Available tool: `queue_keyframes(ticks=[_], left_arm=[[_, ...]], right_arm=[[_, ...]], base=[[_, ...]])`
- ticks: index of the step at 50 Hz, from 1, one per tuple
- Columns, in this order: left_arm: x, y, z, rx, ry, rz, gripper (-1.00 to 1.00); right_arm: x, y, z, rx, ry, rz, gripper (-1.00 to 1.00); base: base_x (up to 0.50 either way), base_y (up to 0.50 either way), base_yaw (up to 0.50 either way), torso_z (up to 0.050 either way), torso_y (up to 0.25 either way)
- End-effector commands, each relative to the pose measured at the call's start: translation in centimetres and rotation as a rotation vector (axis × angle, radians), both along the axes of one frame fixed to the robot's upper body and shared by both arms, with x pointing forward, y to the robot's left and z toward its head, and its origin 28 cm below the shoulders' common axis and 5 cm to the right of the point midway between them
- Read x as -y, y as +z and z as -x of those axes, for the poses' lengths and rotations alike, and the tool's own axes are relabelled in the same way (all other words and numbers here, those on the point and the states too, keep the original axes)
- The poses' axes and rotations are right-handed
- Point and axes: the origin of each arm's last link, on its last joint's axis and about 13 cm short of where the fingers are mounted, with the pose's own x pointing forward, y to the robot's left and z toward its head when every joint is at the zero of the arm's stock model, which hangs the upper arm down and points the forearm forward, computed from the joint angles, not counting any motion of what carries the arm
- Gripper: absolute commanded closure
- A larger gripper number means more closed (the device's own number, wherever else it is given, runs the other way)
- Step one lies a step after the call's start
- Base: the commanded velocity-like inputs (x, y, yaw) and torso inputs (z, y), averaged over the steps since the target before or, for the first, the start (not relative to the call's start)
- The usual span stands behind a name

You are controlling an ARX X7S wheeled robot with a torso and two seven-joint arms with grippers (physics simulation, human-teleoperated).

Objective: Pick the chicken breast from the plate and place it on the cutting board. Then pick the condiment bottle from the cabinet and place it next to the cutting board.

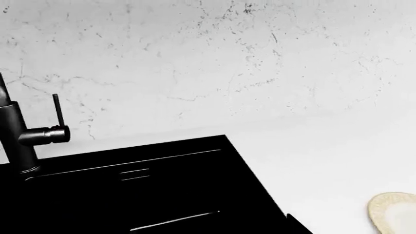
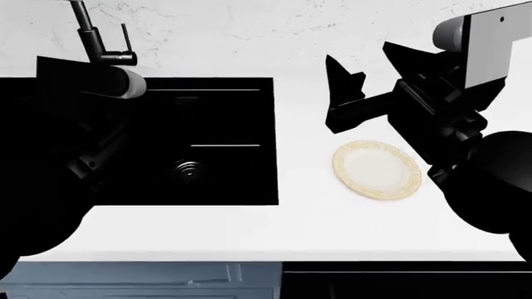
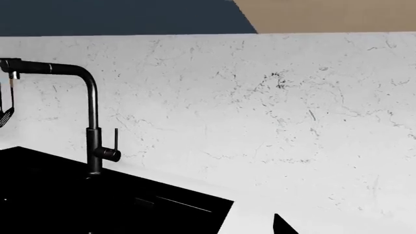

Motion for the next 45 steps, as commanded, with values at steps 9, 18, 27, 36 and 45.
queue_keyframes(ticks=[9,18,27,36,45], left_arm=[[-0.05,0.18,0.07,0.003,0.002,0.001,-1.00],[-0.03,0.14,0.09,0.002,0.001,-0.003,-1.00],[-0.03,0.38,-0.08,0.001,-0.005,-0.028,-1.00],[-0.12,0.02,0.05,-0.003,-0.006,-0.022,-1.00],[-0.12,-0.15,0.13,-0.005,-0.009,-0.014,-1.00]], right_arm=[[-0.16,-0.02,0.08,-0.004,0.007,-0.002,-1.00],[-0.19,-0.18,0.00,-0.013,0.006,-0.003,-1.00],[-0.16,-0.18,0.08,-0.039,0.015,0.008,-1.00],[-0.18,-0.34,0.20,-0.042,0.028,-0.001,-1.00],[-0.47,-0.42,-0.12,-0.037,0.043,-0.013,-1.00]], base=[[-0.09,0.50,0.00,0.000,0.000],[-0.08,0.50,0.00,0.000,0.000],[-0.09,0.50,0.00,0.000,0.000],[-0.06,0.50,0.00,0.000,0.000],[0.00,0.50,0.00,0.000,0.000]])
